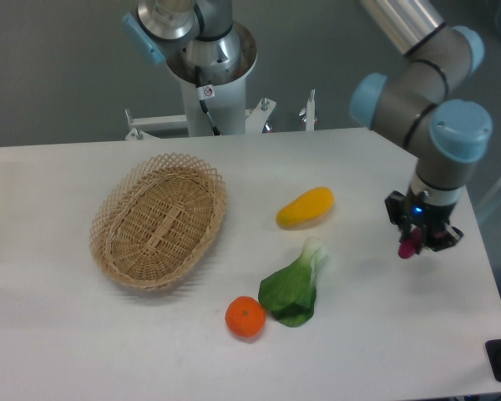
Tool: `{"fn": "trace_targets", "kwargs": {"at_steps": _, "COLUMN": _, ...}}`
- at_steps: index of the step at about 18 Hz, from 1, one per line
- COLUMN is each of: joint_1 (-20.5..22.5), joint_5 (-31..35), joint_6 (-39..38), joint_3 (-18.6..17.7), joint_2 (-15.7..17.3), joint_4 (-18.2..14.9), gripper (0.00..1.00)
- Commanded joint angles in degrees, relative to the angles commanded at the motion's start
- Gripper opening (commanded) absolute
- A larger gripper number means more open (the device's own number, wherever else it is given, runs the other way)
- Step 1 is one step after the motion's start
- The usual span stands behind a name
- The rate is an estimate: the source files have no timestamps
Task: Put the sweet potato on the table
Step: 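Move the held sweet potato toward the yellow squash and lower it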
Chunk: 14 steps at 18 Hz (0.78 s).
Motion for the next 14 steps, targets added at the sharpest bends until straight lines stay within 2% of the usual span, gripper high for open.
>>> {"fn": "trace_targets", "kwargs": {"at_steps": 2, "joint_1": 1.4, "joint_5": 0.0, "joint_6": 4.7, "joint_3": -3.2, "joint_2": 1.1, "joint_4": 0.5, "gripper": 0.33}}
{"fn": "trace_targets", "kwargs": {"at_steps": 6, "joint_1": 3.2, "joint_5": 0.0, "joint_6": 13.4, "joint_3": -9.2, "joint_2": 2.1, "joint_4": 3.6, "gripper": 0.32}}
{"fn": "trace_targets", "kwargs": {"at_steps": 11, "joint_1": 6.1, "joint_5": 0.1, "joint_6": 23.0, "joint_3": -14.1, "joint_2": 4.4, "joint_4": 3.6, "gripper": 0.33}}
{"fn": "trace_targets", "kwargs": {"at_steps": 12, "joint_1": 6.3, "joint_5": 0.1, "joint_6": 24.4, "joint_3": -14.9, "joint_2": 4.7, "joint_4": 3.6, "gripper": 0.34}}
{"fn": "trace_targets", "kwargs": {"at_steps": 14, "joint_1": 6.4, "joint_5": 0.2, "joint_6": 25.0, "joint_3": -16.3, "joint_2": 5.5, "joint_4": 3.5, "gripper": 0.43}}
